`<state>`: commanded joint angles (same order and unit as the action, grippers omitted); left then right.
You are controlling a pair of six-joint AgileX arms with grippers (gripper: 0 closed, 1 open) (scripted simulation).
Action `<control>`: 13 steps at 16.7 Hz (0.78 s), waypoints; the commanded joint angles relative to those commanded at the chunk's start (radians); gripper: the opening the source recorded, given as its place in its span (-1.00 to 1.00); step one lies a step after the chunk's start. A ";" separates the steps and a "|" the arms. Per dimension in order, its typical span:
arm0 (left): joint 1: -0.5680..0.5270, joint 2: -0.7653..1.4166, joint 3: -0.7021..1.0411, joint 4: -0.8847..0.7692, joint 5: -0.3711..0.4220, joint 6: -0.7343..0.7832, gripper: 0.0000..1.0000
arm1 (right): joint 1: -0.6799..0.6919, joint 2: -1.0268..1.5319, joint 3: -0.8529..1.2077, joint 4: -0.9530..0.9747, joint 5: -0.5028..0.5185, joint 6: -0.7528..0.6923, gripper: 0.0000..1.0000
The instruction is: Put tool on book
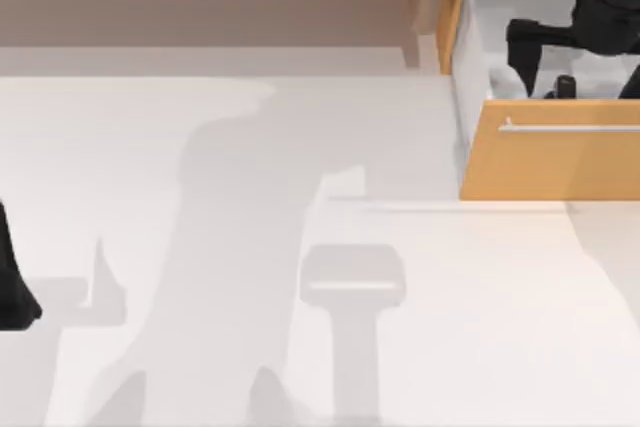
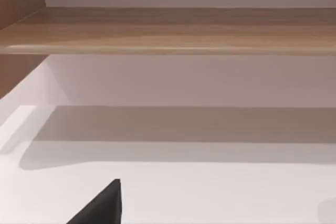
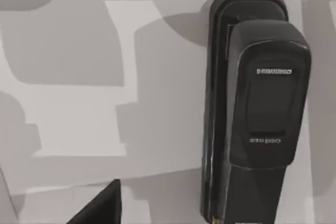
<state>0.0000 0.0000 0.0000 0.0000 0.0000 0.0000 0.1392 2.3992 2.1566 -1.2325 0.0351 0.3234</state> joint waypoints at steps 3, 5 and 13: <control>0.000 0.000 0.000 0.000 0.000 0.000 1.00 | 0.002 -0.002 -0.039 0.033 0.001 0.002 1.00; 0.000 0.000 0.000 0.000 0.000 0.000 1.00 | 0.003 0.011 -0.054 0.057 0.001 0.002 1.00; 0.000 0.000 0.000 0.000 0.000 0.000 1.00 | -0.001 0.073 -0.044 0.116 0.000 0.000 1.00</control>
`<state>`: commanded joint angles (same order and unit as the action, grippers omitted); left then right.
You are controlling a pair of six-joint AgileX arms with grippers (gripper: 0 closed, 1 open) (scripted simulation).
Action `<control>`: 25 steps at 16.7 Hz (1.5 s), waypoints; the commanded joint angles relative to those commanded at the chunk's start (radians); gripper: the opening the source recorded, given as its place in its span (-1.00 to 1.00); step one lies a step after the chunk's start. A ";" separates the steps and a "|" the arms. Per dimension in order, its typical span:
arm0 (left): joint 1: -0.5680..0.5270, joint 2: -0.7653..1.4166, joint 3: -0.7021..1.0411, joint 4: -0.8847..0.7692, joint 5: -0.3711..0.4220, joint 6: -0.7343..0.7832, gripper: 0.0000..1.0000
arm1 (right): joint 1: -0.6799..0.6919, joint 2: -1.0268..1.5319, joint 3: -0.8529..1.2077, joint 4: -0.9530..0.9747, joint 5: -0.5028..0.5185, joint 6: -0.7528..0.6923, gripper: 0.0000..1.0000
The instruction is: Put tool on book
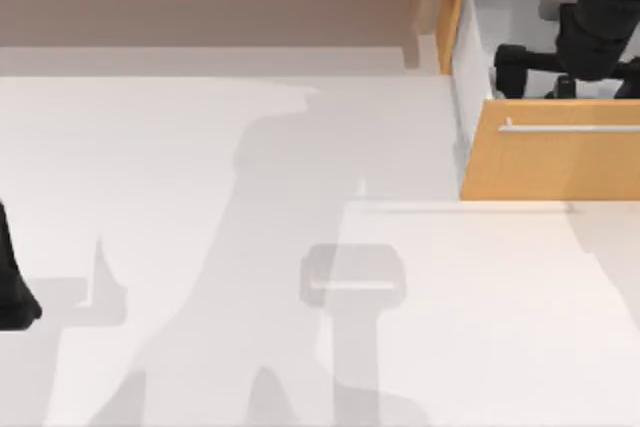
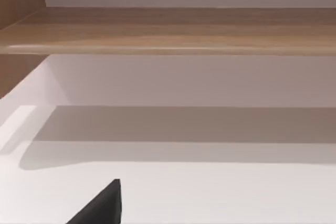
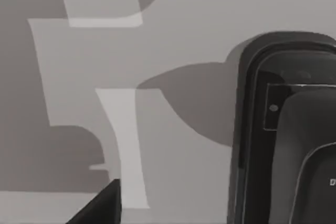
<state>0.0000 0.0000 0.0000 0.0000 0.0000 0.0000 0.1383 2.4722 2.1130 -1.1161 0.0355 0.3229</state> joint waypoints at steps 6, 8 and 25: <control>0.000 0.000 0.000 0.000 0.000 0.000 1.00 | 0.000 0.000 0.000 0.000 0.000 0.000 0.40; 0.000 0.000 0.000 0.000 0.000 0.000 1.00 | 0.000 0.000 0.000 0.000 0.000 0.000 0.10; 0.000 0.000 0.000 0.000 0.000 0.000 1.00 | 0.000 -0.001 0.000 0.000 0.000 0.001 -1.00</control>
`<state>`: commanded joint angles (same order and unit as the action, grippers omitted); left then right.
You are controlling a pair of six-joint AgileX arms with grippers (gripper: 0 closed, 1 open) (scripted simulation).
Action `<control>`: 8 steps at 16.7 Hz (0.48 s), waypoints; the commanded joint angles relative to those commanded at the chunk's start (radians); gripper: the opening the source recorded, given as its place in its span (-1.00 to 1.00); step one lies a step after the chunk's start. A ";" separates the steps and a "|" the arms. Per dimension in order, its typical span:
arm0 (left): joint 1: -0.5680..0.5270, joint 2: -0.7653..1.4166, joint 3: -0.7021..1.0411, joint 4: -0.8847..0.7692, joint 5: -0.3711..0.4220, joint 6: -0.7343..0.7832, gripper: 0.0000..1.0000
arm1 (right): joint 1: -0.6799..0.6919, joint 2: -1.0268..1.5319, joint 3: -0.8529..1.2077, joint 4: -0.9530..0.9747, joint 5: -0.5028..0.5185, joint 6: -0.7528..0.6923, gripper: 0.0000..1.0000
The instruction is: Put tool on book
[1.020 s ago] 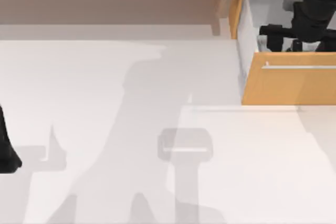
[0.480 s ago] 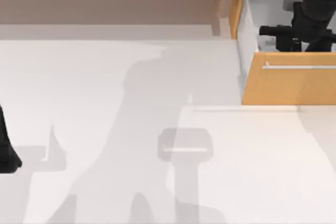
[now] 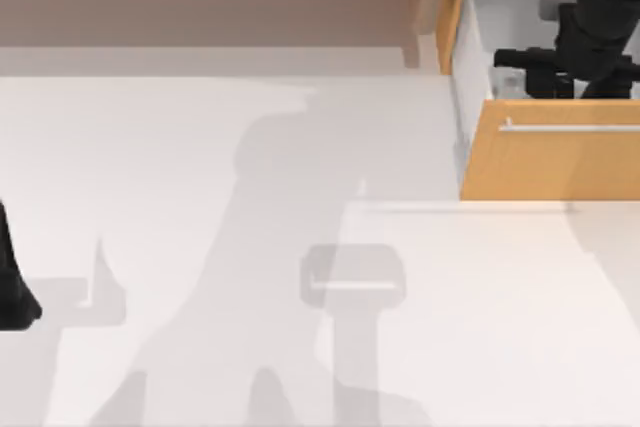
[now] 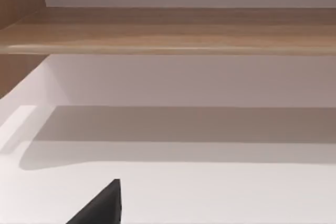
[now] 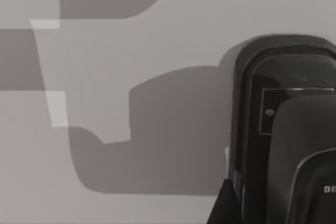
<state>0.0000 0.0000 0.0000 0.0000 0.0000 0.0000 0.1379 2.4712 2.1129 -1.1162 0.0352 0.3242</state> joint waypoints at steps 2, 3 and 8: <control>0.000 0.000 0.000 0.000 0.000 0.000 1.00 | 0.001 -0.022 0.000 -0.007 -0.002 -0.001 -1.00; 0.000 0.000 0.000 0.000 0.000 0.000 1.00 | 0.001 -0.039 -0.010 -0.012 -0.004 -0.002 -1.00; 0.000 0.000 0.000 0.000 0.000 0.000 1.00 | -0.011 -0.190 -0.093 -0.005 -0.039 -0.022 -1.00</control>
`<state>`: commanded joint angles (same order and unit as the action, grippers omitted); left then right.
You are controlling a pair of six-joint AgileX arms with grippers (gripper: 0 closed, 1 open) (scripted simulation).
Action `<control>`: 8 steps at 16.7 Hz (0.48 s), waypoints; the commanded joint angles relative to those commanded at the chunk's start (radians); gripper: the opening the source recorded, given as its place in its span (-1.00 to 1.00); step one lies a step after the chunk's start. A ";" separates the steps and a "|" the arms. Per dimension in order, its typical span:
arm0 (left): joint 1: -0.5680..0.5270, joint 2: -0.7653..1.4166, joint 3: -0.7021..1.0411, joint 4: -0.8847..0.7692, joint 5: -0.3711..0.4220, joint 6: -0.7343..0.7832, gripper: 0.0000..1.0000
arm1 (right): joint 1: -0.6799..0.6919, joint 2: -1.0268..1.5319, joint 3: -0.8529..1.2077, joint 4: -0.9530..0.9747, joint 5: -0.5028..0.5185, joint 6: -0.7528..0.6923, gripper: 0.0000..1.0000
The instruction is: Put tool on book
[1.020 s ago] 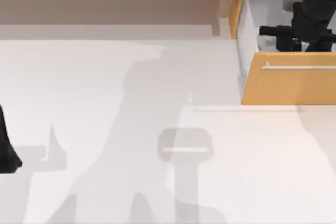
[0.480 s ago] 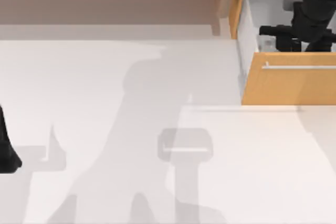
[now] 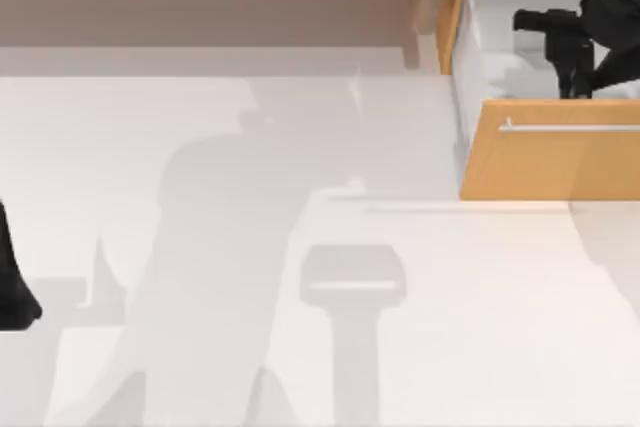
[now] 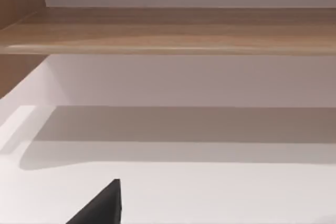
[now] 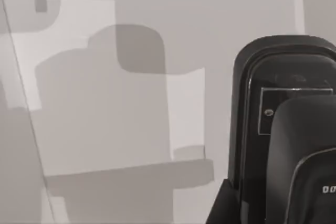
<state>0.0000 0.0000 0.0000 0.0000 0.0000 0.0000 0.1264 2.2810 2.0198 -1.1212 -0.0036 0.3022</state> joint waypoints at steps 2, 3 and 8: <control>0.000 0.000 0.000 0.000 0.000 0.000 1.00 | -0.021 -0.083 -0.030 0.019 -0.021 -0.015 -1.00; 0.000 0.000 0.000 0.000 0.000 0.000 1.00 | -0.040 -0.126 -0.046 0.030 -0.032 -0.026 -1.00; 0.000 0.000 0.000 0.000 0.000 0.000 1.00 | -0.183 -0.327 -0.175 0.077 -0.083 -0.106 -1.00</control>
<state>0.0000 0.0000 0.0000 0.0000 0.0000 0.0000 -0.0570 1.9545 1.8450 -1.0443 -0.0865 0.1959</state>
